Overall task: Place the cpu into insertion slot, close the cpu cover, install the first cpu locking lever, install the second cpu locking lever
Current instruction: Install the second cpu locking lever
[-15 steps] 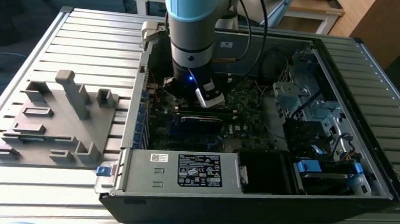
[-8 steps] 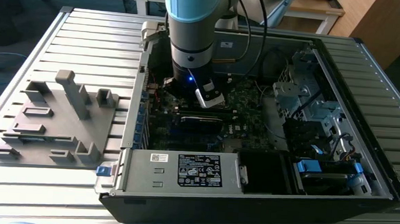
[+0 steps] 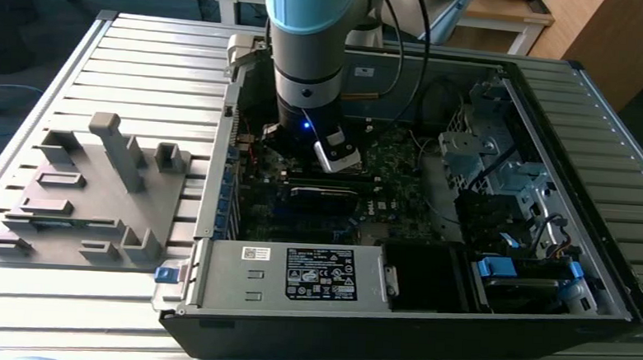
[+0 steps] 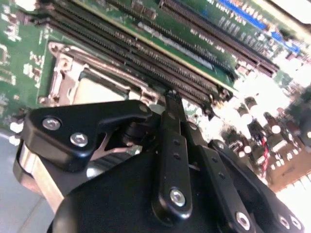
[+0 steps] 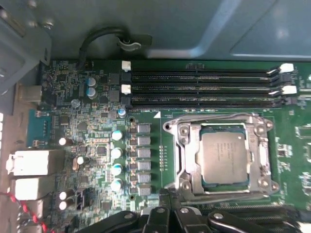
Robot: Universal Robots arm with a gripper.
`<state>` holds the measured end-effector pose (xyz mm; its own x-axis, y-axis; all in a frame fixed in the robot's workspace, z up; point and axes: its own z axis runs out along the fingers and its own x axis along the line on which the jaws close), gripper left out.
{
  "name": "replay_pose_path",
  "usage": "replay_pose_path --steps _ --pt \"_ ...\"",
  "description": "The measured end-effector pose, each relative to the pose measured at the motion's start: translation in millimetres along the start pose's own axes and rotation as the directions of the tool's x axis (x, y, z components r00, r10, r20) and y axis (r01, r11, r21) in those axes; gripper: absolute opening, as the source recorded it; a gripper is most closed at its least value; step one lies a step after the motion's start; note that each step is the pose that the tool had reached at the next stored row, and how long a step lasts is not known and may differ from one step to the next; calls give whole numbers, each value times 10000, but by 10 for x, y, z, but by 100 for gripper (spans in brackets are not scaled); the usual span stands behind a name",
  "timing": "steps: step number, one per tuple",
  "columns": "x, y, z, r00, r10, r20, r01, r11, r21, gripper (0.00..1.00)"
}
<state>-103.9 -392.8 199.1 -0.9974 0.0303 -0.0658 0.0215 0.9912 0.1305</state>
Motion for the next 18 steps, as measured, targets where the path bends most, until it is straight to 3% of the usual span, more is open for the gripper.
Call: replay_pose_path --steps 6,10,18 --pt "-11 21 -163 10000 0 -1 0 10000 0 10" --pt "-30 24 -166 10000 4 -1 -4 10000 0 10" --pt "-310 36 -138 10000 31 3 -31 10000 2 10"
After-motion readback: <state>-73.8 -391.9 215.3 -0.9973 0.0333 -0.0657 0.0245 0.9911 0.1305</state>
